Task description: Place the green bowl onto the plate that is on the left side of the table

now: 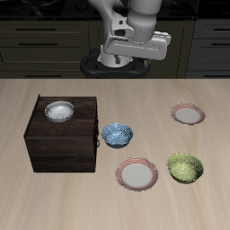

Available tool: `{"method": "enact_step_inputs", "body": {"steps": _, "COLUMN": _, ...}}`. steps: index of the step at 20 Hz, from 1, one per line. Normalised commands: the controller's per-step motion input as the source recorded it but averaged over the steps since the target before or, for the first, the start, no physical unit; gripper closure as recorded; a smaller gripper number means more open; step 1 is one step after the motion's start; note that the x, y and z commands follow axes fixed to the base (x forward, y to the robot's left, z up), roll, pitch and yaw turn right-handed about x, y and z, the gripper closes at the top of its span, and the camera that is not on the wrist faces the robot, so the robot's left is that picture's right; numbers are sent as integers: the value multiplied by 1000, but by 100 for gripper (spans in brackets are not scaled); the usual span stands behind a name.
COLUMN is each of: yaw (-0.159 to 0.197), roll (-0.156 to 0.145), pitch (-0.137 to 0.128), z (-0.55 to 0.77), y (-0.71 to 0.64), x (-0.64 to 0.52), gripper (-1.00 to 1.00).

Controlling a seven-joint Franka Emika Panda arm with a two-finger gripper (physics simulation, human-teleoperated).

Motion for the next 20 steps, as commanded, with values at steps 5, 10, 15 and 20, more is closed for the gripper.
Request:
{"method": "enact_step_inputs", "body": {"steps": 5, "yaw": -3, "roll": 16, "pitch": 18, "z": -6, "y": 323, "x": 213, "gripper": -100}}
{"method": "enact_step_inputs", "body": {"steps": 10, "yaw": 9, "roll": 6, "pitch": -4, "z": 41, "y": 174, "x": 203, "gripper": -100}}
{"method": "enact_step_inputs", "body": {"steps": 15, "yaw": -9, "roll": 1, "pitch": 3, "z": 76, "y": 229, "x": 267, "gripper": -100}}
{"method": "enact_step_inputs", "body": {"steps": 20, "yaw": 0, "roll": -1, "pitch": 2, "z": 64, "y": 177, "x": 255, "gripper": -100}}
